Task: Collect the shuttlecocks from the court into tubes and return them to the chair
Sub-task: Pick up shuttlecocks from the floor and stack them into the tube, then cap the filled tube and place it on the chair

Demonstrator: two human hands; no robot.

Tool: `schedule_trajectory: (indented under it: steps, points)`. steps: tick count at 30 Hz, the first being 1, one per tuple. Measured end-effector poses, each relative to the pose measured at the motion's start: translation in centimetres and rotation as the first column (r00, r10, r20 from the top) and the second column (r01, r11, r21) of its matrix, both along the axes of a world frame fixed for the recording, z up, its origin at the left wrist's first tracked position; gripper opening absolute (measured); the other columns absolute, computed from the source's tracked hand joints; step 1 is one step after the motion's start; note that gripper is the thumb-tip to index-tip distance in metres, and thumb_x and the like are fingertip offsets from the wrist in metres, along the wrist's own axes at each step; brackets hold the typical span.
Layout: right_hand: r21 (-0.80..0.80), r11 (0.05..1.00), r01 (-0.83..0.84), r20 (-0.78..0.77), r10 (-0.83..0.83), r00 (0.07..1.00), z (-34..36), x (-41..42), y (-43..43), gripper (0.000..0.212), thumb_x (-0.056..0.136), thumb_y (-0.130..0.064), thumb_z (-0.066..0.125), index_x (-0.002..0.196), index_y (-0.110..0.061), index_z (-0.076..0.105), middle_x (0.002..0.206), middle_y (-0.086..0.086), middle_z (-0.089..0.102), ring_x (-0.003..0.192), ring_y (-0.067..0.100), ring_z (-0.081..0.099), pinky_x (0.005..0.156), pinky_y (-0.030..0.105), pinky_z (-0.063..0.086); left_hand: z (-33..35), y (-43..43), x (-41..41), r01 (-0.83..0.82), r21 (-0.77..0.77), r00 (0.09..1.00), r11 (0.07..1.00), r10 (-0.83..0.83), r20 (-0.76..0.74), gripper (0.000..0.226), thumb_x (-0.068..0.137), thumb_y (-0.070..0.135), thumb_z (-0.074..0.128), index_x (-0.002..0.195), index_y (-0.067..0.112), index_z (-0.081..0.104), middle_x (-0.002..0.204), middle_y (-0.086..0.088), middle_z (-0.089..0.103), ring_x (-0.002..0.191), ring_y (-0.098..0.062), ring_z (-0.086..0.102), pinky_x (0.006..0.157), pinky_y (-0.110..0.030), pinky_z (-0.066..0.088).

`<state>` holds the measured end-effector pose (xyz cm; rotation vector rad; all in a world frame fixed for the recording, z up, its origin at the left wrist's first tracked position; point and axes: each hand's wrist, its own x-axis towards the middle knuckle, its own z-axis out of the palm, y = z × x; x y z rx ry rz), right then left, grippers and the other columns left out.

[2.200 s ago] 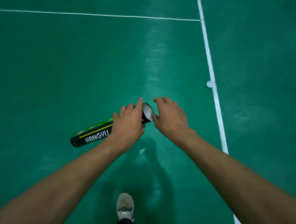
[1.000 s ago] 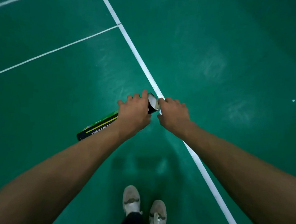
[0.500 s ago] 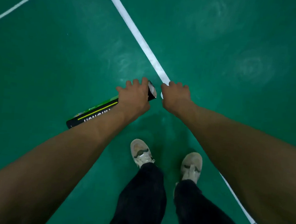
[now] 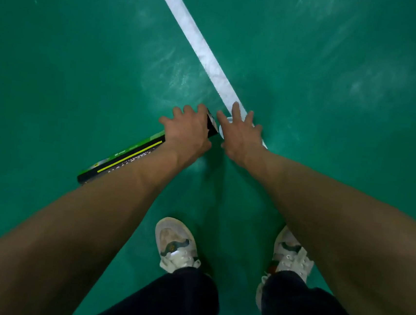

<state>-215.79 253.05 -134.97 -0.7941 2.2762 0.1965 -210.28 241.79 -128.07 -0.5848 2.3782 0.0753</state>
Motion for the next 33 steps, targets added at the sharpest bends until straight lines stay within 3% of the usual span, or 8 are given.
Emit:
schedule_trajectory:
  steps: [6, 9, 12, 15, 18, 25, 31, 33]
  points:
    - [-0.135, 0.985, -0.107, -0.125, 0.09, 0.988, -1.5, 0.3, 0.0, 0.054, 0.083, -0.002, 0.064, 0.13, -0.013, 0.041, 0.136, 0.017, 0.039, 0.121, 0.041, 0.043, 0.079, 0.042, 0.045, -1.9, -0.1, -0.1, -0.015, -0.041, 1.0, 0.999, 0.015, -0.004, 0.062, 0.085, 0.032, 0.071, 0.136, 0.016, 0.04, 0.129, -0.013, 0.051, 0.122, -0.036, 0.048, 0.092, -0.05, 0.044]
    - [-0.229, 0.966, 0.122, 0.024, -0.12, 0.993, -0.6, -0.7, 0.0, 0.052, 0.088, -0.01, 0.066, 0.133, -0.011, 0.041, 0.135, 0.019, 0.039, 0.121, 0.043, 0.042, 0.083, 0.043, 0.045, 0.0, -0.7, -0.3, -0.065, -0.006, 0.998, 0.998, 0.065, -0.027, 0.06, 0.086, 0.029, 0.071, 0.135, 0.016, 0.04, 0.128, -0.014, 0.051, 0.122, -0.037, 0.048, 0.09, -0.049, 0.044]
    - [-0.32, 0.71, 0.627, 0.262, -0.57, 0.779, 3.5, -2.1, -1.2, 0.051, 0.089, -0.028, 0.069, 0.132, -0.01, 0.048, 0.13, 0.02, 0.047, 0.116, 0.041, 0.049, 0.093, 0.04, 0.044, 3.9, -1.7, -0.3, -0.109, 0.033, 0.986, 0.993, 0.112, -0.123, 0.061, 0.087, 0.03, 0.072, 0.137, 0.018, 0.039, 0.128, -0.013, 0.052, 0.122, -0.037, 0.049, 0.086, -0.049, 0.045]
    - [-0.482, 0.477, 0.735, 0.388, -0.635, 0.667, 11.5, -4.0, -3.5, 0.054, 0.087, -0.04, 0.073, 0.13, -0.011, 0.058, 0.122, 0.016, 0.06, 0.109, 0.033, 0.059, 0.09, 0.032, 0.044, 10.5, -2.9, -1.0, -0.135, 0.056, 0.963, 0.989, 0.144, -0.227, 0.062, 0.086, 0.03, 0.073, 0.137, 0.017, 0.041, 0.127, -0.013, 0.053, 0.119, -0.037, 0.05, 0.084, -0.05, 0.047]
    - [-0.614, 0.422, 0.668, 0.451, -0.507, 0.735, 22.9, -6.2, -6.3, 0.056, 0.086, -0.046, 0.074, 0.132, -0.016, 0.061, 0.122, 0.009, 0.066, 0.11, 0.024, 0.062, 0.095, 0.03, 0.047, 19.8, -4.6, -2.9, -0.173, 0.07, 0.938, 0.982, 0.186, -0.293, 0.061, 0.087, 0.031, 0.071, 0.138, 0.017, 0.04, 0.127, -0.014, 0.053, 0.12, -0.037, 0.05, 0.087, -0.052, 0.046]
    - [-0.835, 0.4, 0.379, 0.334, -0.179, 0.925, 53.0, -12.4, -12.4, 0.056, 0.089, -0.049, 0.069, 0.136, -0.02, 0.063, 0.13, -0.001, 0.068, 0.116, 0.015, 0.062, 0.105, 0.038, 0.048, 48.1, -10.9, -8.0, -0.255, 0.13, 0.772, 0.958, 0.283, -0.57, 0.066, 0.086, 0.035, 0.073, 0.142, 0.022, 0.042, 0.125, -0.012, 0.056, 0.119, -0.038, 0.051, 0.096, -0.055, 0.047]
    - [-0.956, 0.278, 0.093, 0.094, -0.012, 0.996, 76.8, -12.9, -15.0, 0.048, 0.096, -0.031, 0.068, 0.142, -0.018, 0.059, 0.138, 0.0, 0.063, 0.118, -0.007, 0.051, 0.103, 0.003, 0.032, 70.3, -15.7, -7.4, -0.195, 0.132, 0.47, 0.972, 0.211, -0.857, 0.065, 0.072, 0.051, 0.071, 0.132, 0.029, 0.059, 0.092, -0.001, 0.056, 0.09, -0.034, 0.056, 0.08, -0.044, 0.05]
    - [-0.966, 0.258, -0.011, -0.003, 0.03, 1.0, 82.7, -11.6, -15.6, 0.048, 0.102, -0.03, 0.056, 0.147, -0.014, 0.052, 0.146, 0.003, 0.056, 0.13, -0.004, 0.045, 0.109, 0.004, 0.025, 76.3, -16.6, -6.3, -0.161, 0.115, 0.389, 0.98, 0.17, -0.905, 0.069, 0.071, 0.054, 0.071, 0.135, 0.029, 0.061, 0.087, 0.005, 0.046, 0.084, -0.031, 0.053, 0.079, -0.042, 0.049]
